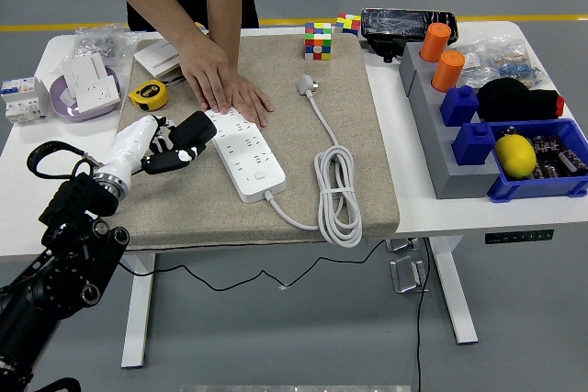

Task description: Pick up the plug,place it near the board,insert it into the board,press the button

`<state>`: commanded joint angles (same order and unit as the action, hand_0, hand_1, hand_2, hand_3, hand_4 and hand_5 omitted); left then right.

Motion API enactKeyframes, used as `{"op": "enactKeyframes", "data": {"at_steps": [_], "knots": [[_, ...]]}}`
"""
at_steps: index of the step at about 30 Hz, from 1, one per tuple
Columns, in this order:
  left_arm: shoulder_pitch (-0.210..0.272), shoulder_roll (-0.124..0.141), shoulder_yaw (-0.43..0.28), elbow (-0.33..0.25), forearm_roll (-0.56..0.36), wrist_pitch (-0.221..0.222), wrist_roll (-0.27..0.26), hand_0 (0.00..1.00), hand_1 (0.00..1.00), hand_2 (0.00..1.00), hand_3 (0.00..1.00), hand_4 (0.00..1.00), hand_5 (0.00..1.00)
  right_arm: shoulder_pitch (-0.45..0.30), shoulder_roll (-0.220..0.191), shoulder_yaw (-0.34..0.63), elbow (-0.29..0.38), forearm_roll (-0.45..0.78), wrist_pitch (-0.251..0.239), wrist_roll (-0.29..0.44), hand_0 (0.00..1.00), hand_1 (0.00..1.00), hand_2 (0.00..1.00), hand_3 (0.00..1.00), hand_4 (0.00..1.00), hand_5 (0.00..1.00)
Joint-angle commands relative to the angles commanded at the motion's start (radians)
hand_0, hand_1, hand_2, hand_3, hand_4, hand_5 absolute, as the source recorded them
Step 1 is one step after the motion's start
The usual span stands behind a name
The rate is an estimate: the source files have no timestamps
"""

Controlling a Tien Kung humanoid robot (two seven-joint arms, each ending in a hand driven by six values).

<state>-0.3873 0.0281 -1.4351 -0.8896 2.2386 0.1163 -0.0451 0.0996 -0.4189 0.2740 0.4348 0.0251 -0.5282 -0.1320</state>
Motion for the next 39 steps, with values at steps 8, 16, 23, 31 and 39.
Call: {"op": "enactKeyframes", "data": {"at_steps": [8,16,23,31,39], "knots": [[-0.010,0.018,-0.035,0.075,0.030,0.023,-0.021,0.420,0.259,0.246,0.310,0.509,0.388,0.007,-0.001,0.007,0.001,-0.003,-0.001,0.000,0.828,0.817,0.799,0.837,0.998,0.998],[-0.008,0.028,-0.037,0.101,0.030,0.013,-0.018,0.425,0.277,0.262,0.316,0.513,0.394,0.003,0.000,0.010,-0.001,-0.001,0.000,-0.001,0.827,0.816,0.798,0.836,0.998,0.998],[-0.008,0.026,-0.028,0.093,0.030,0.012,-0.019,0.467,0.516,0.436,0.441,0.550,0.385,0.005,0.000,0.012,0.000,-0.002,0.000,0.000,0.825,0.815,0.796,0.835,0.998,0.998],[-0.011,0.026,-0.028,0.093,0.030,0.004,-0.020,0.659,0.776,0.653,0.525,0.632,0.370,0.006,-0.001,0.012,-0.001,-0.001,0.000,-0.001,0.825,0.815,0.797,0.834,0.998,0.998],[-0.008,0.026,-0.027,0.095,0.030,0.003,-0.020,0.727,0.819,0.728,0.563,0.646,0.357,0.006,-0.002,0.009,0.000,-0.002,0.001,0.000,0.824,0.815,0.797,0.834,0.998,0.998]]}}
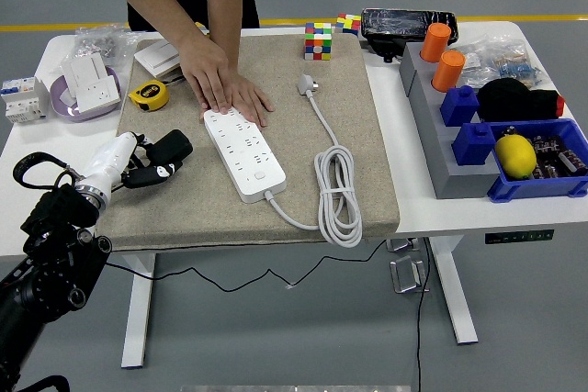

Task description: Pick up the plug,place it near the board,insert it into the board,press the button

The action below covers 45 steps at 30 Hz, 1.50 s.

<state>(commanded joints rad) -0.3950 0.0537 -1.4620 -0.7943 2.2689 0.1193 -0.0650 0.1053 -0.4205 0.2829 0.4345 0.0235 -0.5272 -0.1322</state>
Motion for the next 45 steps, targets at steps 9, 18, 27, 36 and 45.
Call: {"op": "enactKeyframes", "data": {"at_steps": [9,18,27,36,45], "knots": [[0.003,0.002,0.002,0.000,0.000,0.000,0.002,0.742,0.890,0.858,0.644,0.635,0.354,-0.001,-0.002,-0.004,0.000,-0.001,0.000,-0.001,0.824,0.814,0.795,0.832,0.998,0.998],[0.005,0.003,0.001,-0.003,0.000,0.008,0.005,0.841,0.987,0.959,0.829,0.665,0.357,-0.003,-0.002,-0.006,0.000,-0.001,0.000,-0.001,0.824,0.815,0.795,0.833,0.998,0.998],[0.001,0.005,-0.009,-0.017,0.000,0.036,0.013,0.998,0.998,0.998,0.995,0.916,0.447,-0.002,-0.001,-0.003,0.000,-0.001,0.001,0.000,0.824,0.814,0.795,0.827,0.998,0.998],[0.005,0.003,-0.036,-0.093,0.000,0.024,-0.010,0.998,0.998,0.998,0.998,0.998,0.695,0.000,0.000,0.002,0.000,0.001,0.002,0.000,0.824,0.814,0.795,0.826,0.998,0.998],[0.033,-0.012,-0.092,-0.241,-0.032,0.035,-0.020,0.998,0.998,0.998,0.998,0.998,0.887,0.000,0.004,0.008,-0.001,0.001,0.002,0.001,0.824,0.814,0.794,0.825,0.998,0.998]]}}
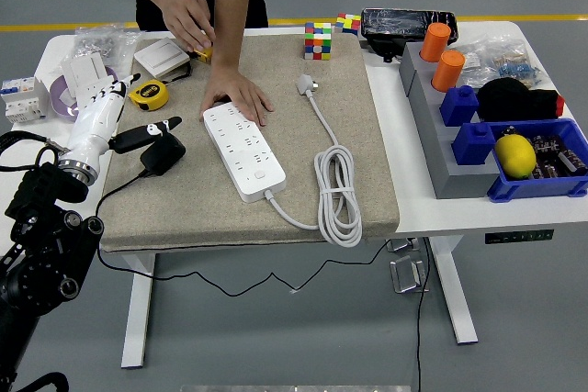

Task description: Pick up the plug,place it near the board,insert it into the board,press the button

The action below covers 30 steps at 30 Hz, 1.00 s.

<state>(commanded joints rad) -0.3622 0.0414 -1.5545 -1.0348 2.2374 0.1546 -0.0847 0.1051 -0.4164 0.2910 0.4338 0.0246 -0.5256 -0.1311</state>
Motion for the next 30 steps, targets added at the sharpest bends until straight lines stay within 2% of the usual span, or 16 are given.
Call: {"op": "enactKeyframes", "data": {"at_steps": [4,5,9,10,11,16,17,19,22,23,25,30], "knots": [[0.027,-0.013,-0.034,-0.077,-0.142,-0.002,-0.002,0.998,0.998,0.998,0.998,0.998,0.887,0.000,0.003,0.005,0.000,-0.002,-0.001,0.001,0.824,0.814,0.794,0.825,0.998,0.998],[0.036,-0.016,-0.041,-0.098,-0.178,-0.002,-0.003,0.998,0.998,0.998,0.988,0.998,0.917,-0.001,0.003,0.007,0.000,-0.003,-0.001,0.001,0.824,0.814,0.794,0.825,0.998,0.998],[0.077,-0.027,-0.075,-0.195,-0.335,-0.026,0.001,0.998,0.998,0.998,0.988,0.998,0.917,-0.002,0.007,0.012,0.000,-0.006,0.000,0.001,0.824,0.814,0.794,0.825,0.998,0.998],[0.088,-0.029,-0.084,-0.222,-0.381,-0.036,0.003,0.998,0.998,0.998,0.988,0.998,0.917,-0.002,0.008,0.013,-0.001,-0.006,0.000,0.001,0.824,0.814,0.794,0.825,0.998,0.998],[0.108,-0.033,-0.098,-0.257,-0.426,-0.053,0.010,0.909,0.929,0.912,0.912,0.998,0.998,-0.004,0.009,0.015,-0.001,-0.008,0.000,0.001,0.823,0.814,0.794,0.825,0.998,0.998],[0.180,-0.041,-0.154,-0.399,-0.628,-0.114,0.059,0.909,0.929,0.912,0.912,0.998,0.998,-0.014,0.017,0.027,-0.001,-0.016,0.001,0.002,0.823,0.814,0.794,0.825,0.998,0.998],[0.193,-0.041,-0.165,-0.423,-0.673,-0.125,0.071,0.830,0.860,0.852,0.837,0.998,0.998,-0.018,0.019,0.030,-0.001,-0.019,0.001,0.002,0.823,0.814,0.793,0.825,0.998,0.998],[0.222,-0.041,-0.192,-0.467,-0.758,-0.147,0.098,0.830,0.860,0.852,0.837,0.998,0.998,-0.033,0.024,0.052,0.003,-0.040,0.001,0.003,0.823,0.814,0.793,0.825,0.998,0.998],[0.256,-0.041,-0.223,-0.512,-0.881,-0.177,0.135,0.830,0.860,0.852,0.837,0.998,0.998,-0.057,0.025,0.087,0.017,-0.071,0.000,0.006,0.823,0.814,0.793,0.825,0.998,0.998],[0.267,-0.041,-0.230,-0.522,-0.927,-0.187,0.147,0.789,0.822,0.803,0.804,0.998,0.998,-0.062,0.026,0.087,0.017,-0.070,0.002,0.007,0.824,0.814,0.794,0.825,0.998,0.998],[0.287,-0.041,-0.241,-0.534,-1.018,-0.199,0.162,0.789,0.822,0.803,0.804,0.998,0.998,-0.069,0.029,0.084,0.014,-0.065,0.004,0.010,0.824,0.814,0.794,0.825,0.998,0.998],[0.321,-0.041,-0.256,-0.543,-1.219,-0.203,0.169,0.782,0.816,0.799,0.805,0.998,0.998,-0.080,0.038,0.074,0.011,-0.065,0.005,0.024,0.825,0.815,0.794,0.826,0.998,0.998]]}}
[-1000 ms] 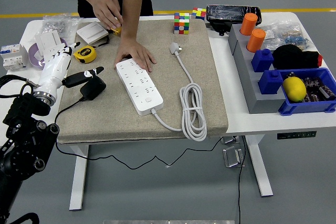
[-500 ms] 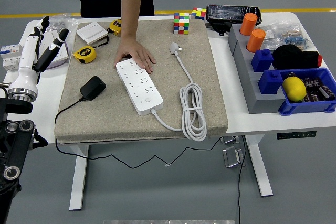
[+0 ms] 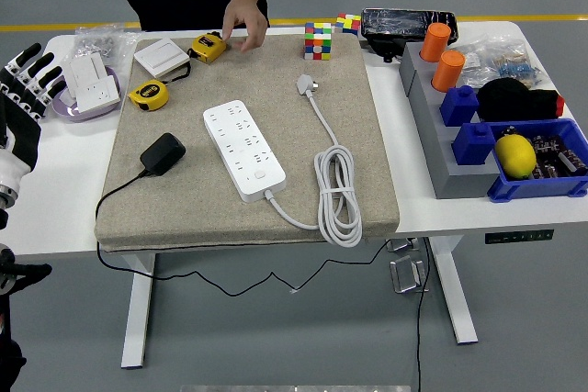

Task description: Pick up the plug,place it near the board,insert it into the board,press the button

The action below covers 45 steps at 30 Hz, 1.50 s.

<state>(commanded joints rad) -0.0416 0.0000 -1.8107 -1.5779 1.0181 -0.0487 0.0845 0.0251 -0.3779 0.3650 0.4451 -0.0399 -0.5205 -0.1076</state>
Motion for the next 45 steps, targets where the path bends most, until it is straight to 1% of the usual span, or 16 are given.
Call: {"op": "enactKeyframes", "data": {"at_steps": [4,5,10,11,14,19,23,28,29,33,34,35,37,40,41,45], "knots": [[0.027,0.000,0.003,-0.008,-0.165,0.009,-0.001,0.782,0.816,0.799,0.805,0.998,0.998,-0.001,0.010,-0.037,-0.013,0.028,-0.011,0.033,0.825,0.815,0.794,0.826,0.998,0.998],[0.031,0.000,0.006,-0.011,-0.165,0.010,-0.001,0.787,0.817,0.804,0.804,0.998,0.998,-0.001,0.012,-0.040,-0.013,0.032,-0.017,0.044,0.925,0.878,0.839,0.837,0.998,0.998],[0.040,0.000,0.025,-0.014,-0.026,0.010,-0.005,0.787,0.817,0.804,0.804,0.998,0.998,0.007,0.018,-0.073,-0.014,0.030,-0.061,0.092,0.925,0.878,0.839,0.837,0.998,0.998],[0.040,0.000,0.028,-0.013,-0.005,0.010,-0.006,0.819,0.836,0.818,0.805,0.998,0.998,0.009,0.019,-0.080,-0.014,0.026,-0.070,0.098,0.998,0.942,0.892,0.888,0.998,0.998],[0.036,0.000,0.046,-0.012,0.082,0.012,-0.009,0.819,0.836,0.818,0.805,0.998,0.998,0.021,0.021,-0.122,-0.017,0.000,-0.125,0.126,0.998,0.942,0.892,0.888,0.998,0.998],[0.026,0.000,0.079,0.004,0.261,0.029,-0.021,0.845,0.854,0.833,0.810,0.998,0.998,0.046,0.027,-0.205,-0.024,-0.073,-0.125,0.180,0.998,0.960,0.906,0.903,0.998,0.998],[0.011,0.000,0.104,0.022,0.410,0.054,-0.045,0.841,0.858,0.849,0.824,0.998,0.998,0.057,0.024,-0.253,-0.026,-0.124,-0.125,0.180,0.998,0.963,0.912,0.909,0.998,0.998],[-0.009,0.000,0.131,0.052,0.576,0.090,-0.079,0.841,0.858,0.849,0.824,0.998,0.998,0.058,0.013,-0.247,-0.027,-0.121,-0.125,0.178,0.998,0.963,0.912,0.909,0.998,0.998],[-0.011,0.000,0.132,0.057,0.582,0.092,-0.081,0.842,0.857,0.847,0.825,0.998,0.998,0.057,0.011,-0.241,-0.027,-0.117,-0.125,0.174,0.983,0.919,0.880,0.871,0.998,0.998],[-0.022,0.000,0.147,0.096,0.675,0.143,-0.121,0.842,0.857,0.847,0.825,0.998,0.998,0.057,0.008,-0.224,-0.028,-0.111,-0.125,0.118,0.983,0.919,0.880,0.871,0.998,0.998],[-0.023,0.000,0.153,0.106,0.699,0.166,-0.138,0.842,0.857,0.847,0.825,0.998,0.998,0.061,0.010,-0.229,-0.032,-0.135,-0.125,0.082,0.983,0.919,0.880,0.871,0.998,0.998],[-0.023,0.000,0.158,0.112,0.728,0.187,-0.152,0.833,0.838,0.797,0.784,0.998,0.998,0.064,0.011,-0.233,-0.036,-0.159,-0.122,0.037,0.888,0.849,0.806,0.809,0.998,0.998],[-0.023,0.000,0.168,0.117,0.772,0.209,-0.170,0.833,0.838,0.797,0.784,0.998,0.998,0.068,0.010,-0.215,-0.037,-0.181,-0.089,-0.029,0.888,0.849,0.806,0.809,0.998,0.998],[-0.020,0.000,0.174,0.121,0.810,0.214,-0.178,0.833,0.838,0.797,0.784,0.998,0.998,0.076,0.005,-0.203,-0.035,-0.194,-0.021,-0.090,0.888,0.849,0.806,0.809,0.998,0.998],[-0.020,0.000,0.170,0.124,0.820,0.215,-0.177,0.833,0.834,0.789,0.768,0.998,0.998,0.080,0.004,-0.201,-0.036,-0.185,-0.007,-0.093,0.816,0.773,0.748,0.763,0.998,0.998],[-0.016,0.000,0.163,0.127,0.835,0.215,-0.174,0.833,0.834,0.789,0.768,0.998,0.998,0.086,0.003,-0.184,-0.038,-0.171,0.018,-0.100,0.816,0.773,0.748,0.763,0.998,0.998]]}}
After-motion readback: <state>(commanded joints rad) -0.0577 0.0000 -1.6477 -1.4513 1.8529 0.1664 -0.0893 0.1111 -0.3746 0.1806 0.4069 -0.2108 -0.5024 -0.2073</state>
